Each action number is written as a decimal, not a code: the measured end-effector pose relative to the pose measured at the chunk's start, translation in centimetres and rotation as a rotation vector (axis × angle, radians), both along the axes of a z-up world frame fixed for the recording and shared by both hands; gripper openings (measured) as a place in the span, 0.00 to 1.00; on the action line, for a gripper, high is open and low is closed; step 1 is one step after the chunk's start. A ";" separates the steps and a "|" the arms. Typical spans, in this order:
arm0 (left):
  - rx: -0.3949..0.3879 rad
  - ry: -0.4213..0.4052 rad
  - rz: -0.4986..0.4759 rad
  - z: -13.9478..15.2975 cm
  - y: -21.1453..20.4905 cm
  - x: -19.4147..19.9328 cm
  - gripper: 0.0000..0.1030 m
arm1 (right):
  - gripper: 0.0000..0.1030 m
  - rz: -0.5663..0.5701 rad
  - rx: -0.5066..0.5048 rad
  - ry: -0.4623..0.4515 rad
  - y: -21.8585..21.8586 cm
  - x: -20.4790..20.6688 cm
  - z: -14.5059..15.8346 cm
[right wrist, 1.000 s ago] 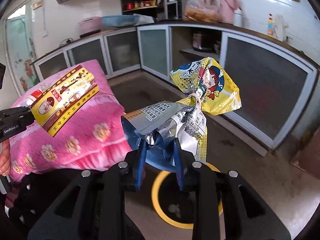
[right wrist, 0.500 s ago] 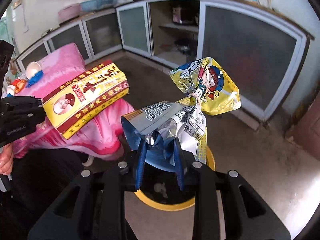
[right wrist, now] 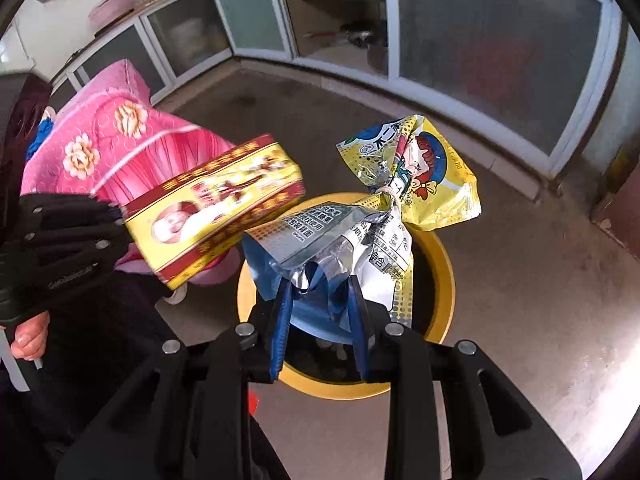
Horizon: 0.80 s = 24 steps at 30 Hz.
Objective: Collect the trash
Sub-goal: 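Carry box and snack bag to the bin and release both into it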
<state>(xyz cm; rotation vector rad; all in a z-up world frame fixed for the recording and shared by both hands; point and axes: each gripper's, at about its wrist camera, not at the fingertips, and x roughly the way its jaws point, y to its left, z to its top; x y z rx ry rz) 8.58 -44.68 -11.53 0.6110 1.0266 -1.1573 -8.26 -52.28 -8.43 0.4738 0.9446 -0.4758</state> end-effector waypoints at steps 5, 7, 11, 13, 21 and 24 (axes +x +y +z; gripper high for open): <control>0.050 0.026 -0.001 -2.0 -1.8 0.6 0.05 | 0.26 -0.016 0.035 0.050 -1.1 0.5 -1.8; 0.064 0.032 0.006 -2.6 -2.4 0.6 0.05 | 0.26 -0.027 0.047 0.077 -1.5 0.6 -2.5; 0.079 0.032 -0.005 -3.1 -2.8 0.2 0.05 | 0.26 -0.046 0.051 0.106 -2.3 0.6 -3.3; 0.080 0.032 -0.008 -3.2 -3.0 0.2 0.05 | 0.27 -0.046 0.063 0.118 -2.6 0.6 -3.7; -0.004 -0.001 0.009 -1.7 -2.5 0.0 0.81 | 0.53 -0.069 0.043 0.130 -3.2 0.0 -3.1; -0.057 0.001 0.013 -0.4 -2.1 0.0 0.90 | 0.53 -0.113 0.003 0.122 -3.4 -1.7 -2.1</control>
